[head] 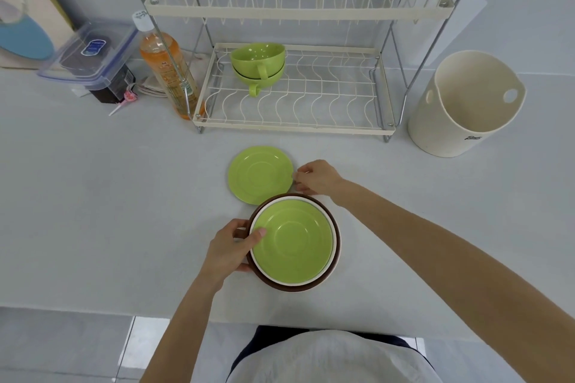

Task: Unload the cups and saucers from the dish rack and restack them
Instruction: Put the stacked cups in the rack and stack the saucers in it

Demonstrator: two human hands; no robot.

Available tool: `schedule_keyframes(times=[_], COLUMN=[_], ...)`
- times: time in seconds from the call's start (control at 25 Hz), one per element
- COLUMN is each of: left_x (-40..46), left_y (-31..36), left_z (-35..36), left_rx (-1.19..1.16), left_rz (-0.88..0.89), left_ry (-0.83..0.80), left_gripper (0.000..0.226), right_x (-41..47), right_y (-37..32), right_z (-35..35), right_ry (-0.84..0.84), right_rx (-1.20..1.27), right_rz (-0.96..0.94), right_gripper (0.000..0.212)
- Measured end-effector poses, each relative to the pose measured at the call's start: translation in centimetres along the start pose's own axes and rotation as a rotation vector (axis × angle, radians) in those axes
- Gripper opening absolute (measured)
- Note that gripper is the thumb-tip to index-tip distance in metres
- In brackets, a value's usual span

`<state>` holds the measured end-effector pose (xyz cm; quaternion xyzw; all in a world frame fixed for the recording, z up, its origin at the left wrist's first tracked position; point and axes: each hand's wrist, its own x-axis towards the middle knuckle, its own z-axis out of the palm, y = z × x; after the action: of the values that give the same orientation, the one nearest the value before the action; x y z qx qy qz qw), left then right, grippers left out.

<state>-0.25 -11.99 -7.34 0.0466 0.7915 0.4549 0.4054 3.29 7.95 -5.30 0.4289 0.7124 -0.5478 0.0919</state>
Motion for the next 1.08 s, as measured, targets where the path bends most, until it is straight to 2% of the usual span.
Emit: schedule_keyframes(times=[0.12, 0.2, 0.28, 0.36, 0.44, 0.64, 0.92, 1.0, 1.08], left_x=[0.0, 0.1, 0.2, 0.3, 0.4, 0.5, 0.7, 0.7, 0.7], left_y=[0.1, 0.1, 0.1, 0.1, 0.2, 0.1, 0.1, 0.1, 0.2], left_z=[0.0, -0.1, -0.3, -0.4, -0.4, -0.5, -0.7, -0.7, -0.7], left_rx=[-0.002, -0.004, 0.005, 0.013, 0.018, 0.018, 0.035, 0.039, 0.043], left_rz=[-0.003, -0.007, -0.007, -0.004, 0.002, 0.011, 0.026, 0.027, 0.027], left_ry=[-0.008, -0.020, -0.027, -0.042, -0.054, -0.062, -0.081, -0.085, -0.085], left_gripper=[0.031, 0.032, 0.032, 0.033, 0.033, 0.031, 0.028, 0.028, 0.029], right_x=[1.0, 1.3, 1.8, 2.0, 1.7, -0.4, -3.9, -5.0, -5.9], right_y=[-0.9, -1.1, -0.9, -0.9, -0.9, 0.5, 4.0, 4.5, 5.0], right_z=[1.2, 1.5, 1.4, 1.0, 0.1, -3.0, -4.5, -4.5, -4.6], right_ry=[-0.017, 0.015, 0.018, 0.022, 0.046, 0.058, 0.043, 0.009, -0.019], right_rx=[0.083, 0.104, 0.173, 0.315, 0.447, 0.646, 0.645, 0.590, 0.520], right_rz=[0.054, 0.064, 0.107, 0.129, 0.141, 0.106, 0.089, 0.074, 0.051], right_gripper=[0.033, 0.005, 0.014, 0.008, 0.017, 0.010, 0.015, 0.010, 0.015])
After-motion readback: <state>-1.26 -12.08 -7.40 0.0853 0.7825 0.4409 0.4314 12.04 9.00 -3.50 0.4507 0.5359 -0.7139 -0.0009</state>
